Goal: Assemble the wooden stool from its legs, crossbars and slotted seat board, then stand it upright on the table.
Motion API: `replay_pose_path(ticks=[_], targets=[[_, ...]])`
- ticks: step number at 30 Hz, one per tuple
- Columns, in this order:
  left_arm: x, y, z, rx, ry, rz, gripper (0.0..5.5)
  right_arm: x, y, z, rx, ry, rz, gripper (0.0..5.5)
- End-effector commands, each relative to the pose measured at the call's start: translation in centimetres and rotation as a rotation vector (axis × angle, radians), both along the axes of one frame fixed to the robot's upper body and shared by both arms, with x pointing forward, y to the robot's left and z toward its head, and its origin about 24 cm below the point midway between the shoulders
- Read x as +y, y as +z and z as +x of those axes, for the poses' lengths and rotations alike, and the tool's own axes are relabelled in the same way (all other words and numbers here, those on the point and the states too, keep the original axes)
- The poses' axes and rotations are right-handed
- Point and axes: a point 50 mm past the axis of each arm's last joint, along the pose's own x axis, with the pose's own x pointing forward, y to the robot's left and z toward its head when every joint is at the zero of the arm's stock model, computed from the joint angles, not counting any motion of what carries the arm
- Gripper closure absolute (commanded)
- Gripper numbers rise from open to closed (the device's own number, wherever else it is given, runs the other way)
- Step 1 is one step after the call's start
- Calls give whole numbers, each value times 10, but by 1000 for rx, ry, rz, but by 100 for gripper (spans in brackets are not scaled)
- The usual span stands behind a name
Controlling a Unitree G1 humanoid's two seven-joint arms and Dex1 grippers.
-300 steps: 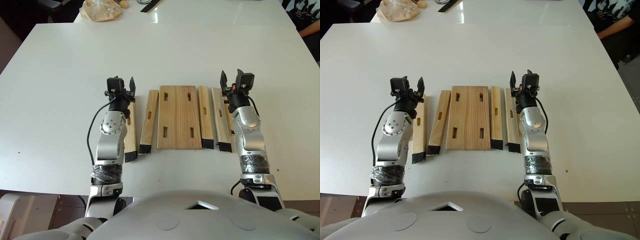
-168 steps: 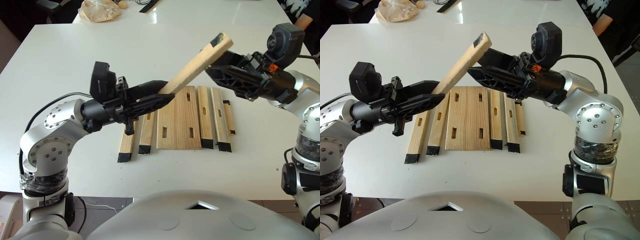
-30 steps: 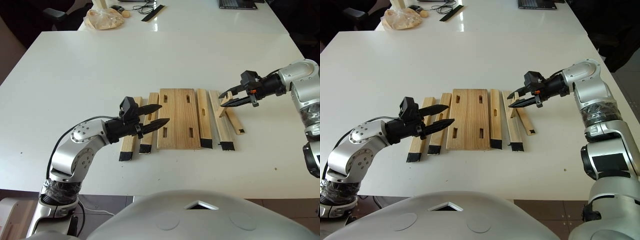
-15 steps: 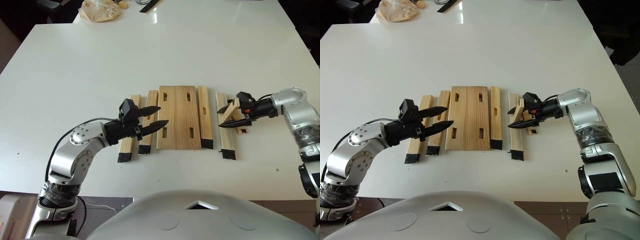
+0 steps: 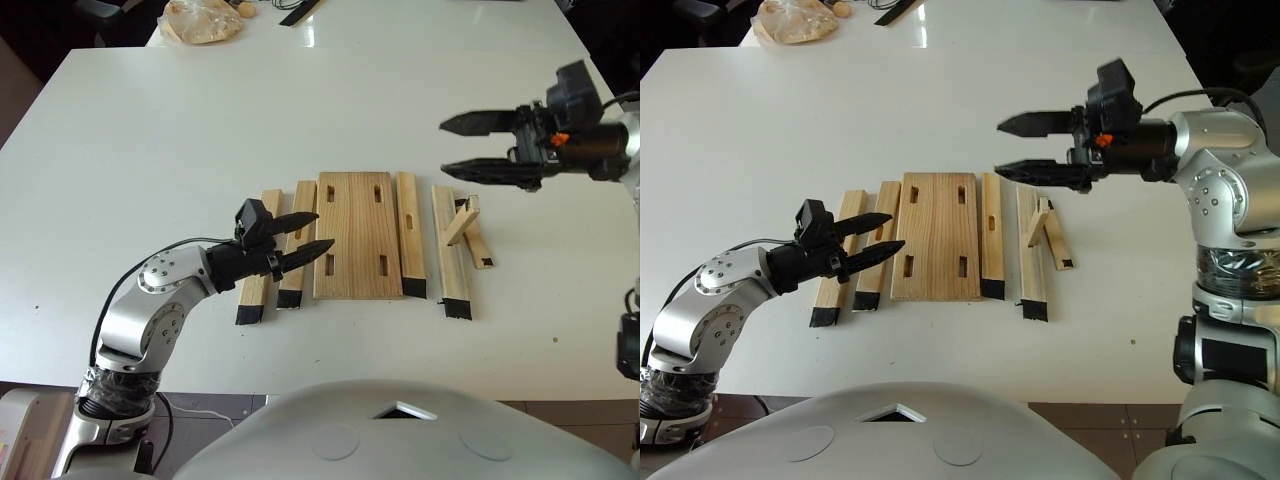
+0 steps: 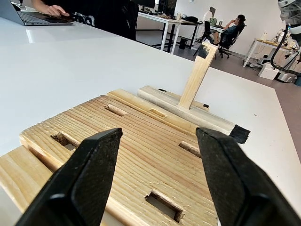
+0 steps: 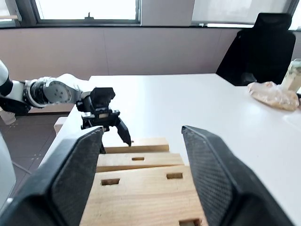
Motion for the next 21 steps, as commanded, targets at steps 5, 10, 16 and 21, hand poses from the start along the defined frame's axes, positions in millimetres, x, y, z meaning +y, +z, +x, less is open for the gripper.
replay_pose_path(ticks=[5,10,16,21], targets=[[-1,-2,4,-2,-5,12,258,-2,-67,-3,133,-40,-145,243],[0,-3,4,5,-9,12,258,-15,-110,-4,202,-101,-194,243],[1,-3,4,7,1,12,258,0,-62,9,118,-134,48,243],[0,-6,0,16,13,9,258,4,-28,-26,170,49,107,243]])
